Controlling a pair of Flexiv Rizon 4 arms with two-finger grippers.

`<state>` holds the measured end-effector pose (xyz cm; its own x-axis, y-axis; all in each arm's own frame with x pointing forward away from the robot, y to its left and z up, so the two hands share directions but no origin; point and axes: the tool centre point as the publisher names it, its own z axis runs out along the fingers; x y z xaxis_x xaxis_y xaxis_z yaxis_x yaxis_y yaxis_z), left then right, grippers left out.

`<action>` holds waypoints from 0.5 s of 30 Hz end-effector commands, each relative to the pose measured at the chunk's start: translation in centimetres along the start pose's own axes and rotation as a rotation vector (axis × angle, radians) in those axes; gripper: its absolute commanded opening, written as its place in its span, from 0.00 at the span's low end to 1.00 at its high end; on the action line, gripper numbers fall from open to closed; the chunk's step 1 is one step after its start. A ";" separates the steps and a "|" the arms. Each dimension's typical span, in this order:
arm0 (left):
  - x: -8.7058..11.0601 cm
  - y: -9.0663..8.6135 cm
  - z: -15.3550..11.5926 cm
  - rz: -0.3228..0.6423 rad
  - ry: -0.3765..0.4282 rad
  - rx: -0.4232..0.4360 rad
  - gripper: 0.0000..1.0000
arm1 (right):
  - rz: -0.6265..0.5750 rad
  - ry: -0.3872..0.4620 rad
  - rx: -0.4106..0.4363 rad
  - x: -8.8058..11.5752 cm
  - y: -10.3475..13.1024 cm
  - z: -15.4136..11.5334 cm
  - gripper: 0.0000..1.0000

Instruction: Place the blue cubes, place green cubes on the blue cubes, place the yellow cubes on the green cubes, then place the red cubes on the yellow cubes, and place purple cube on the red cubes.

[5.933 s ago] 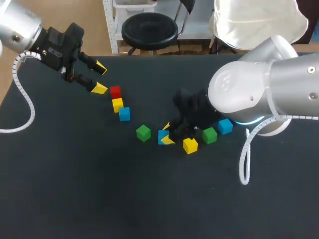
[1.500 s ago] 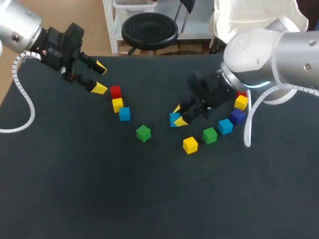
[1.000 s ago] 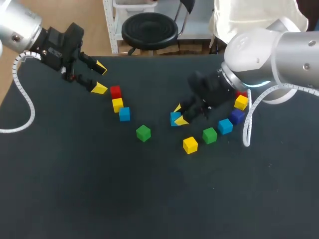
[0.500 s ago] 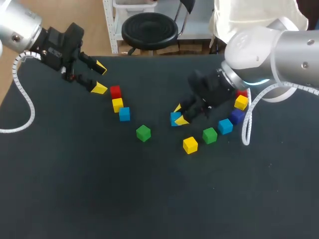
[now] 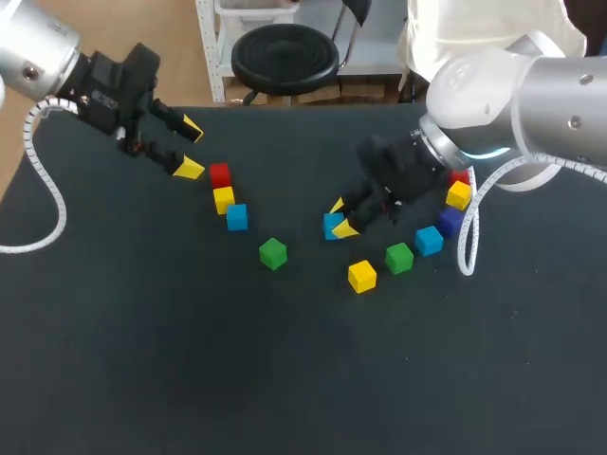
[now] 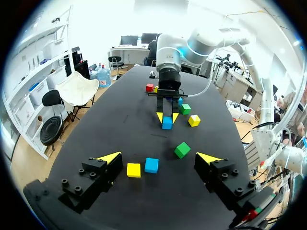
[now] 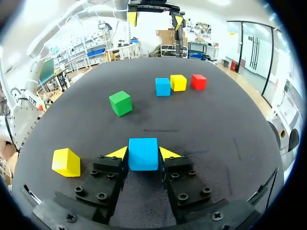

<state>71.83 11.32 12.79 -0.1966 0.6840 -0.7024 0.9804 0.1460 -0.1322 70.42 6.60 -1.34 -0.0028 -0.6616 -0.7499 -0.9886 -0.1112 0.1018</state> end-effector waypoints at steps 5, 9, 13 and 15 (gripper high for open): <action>0.1 -0.1 0.0 0.002 -0.003 -0.002 1.00 | -0.008 -0.005 -0.020 0.3 -0.7 0.2 0.00; 0.1 -0.1 0.0 0.002 -0.003 -0.002 1.00 | -0.022 -0.006 -0.008 0.0 -0.6 -0.2 0.00; 0.1 -0.1 0.0 0.002 -0.003 -0.002 1.00 | -0.028 -0.014 0.008 -0.2 -0.2 -0.7 0.00; 0.1 -0.1 0.0 0.002 -0.003 -0.002 1.00 | -0.027 -0.012 0.010 -0.3 0.1 -0.7 0.00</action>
<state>71.83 11.32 12.79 -0.1966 0.6840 -0.7024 0.9804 0.1460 -0.1322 71.20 6.55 -0.95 0.0217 -0.6489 -0.7606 -0.9878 -0.1311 0.0837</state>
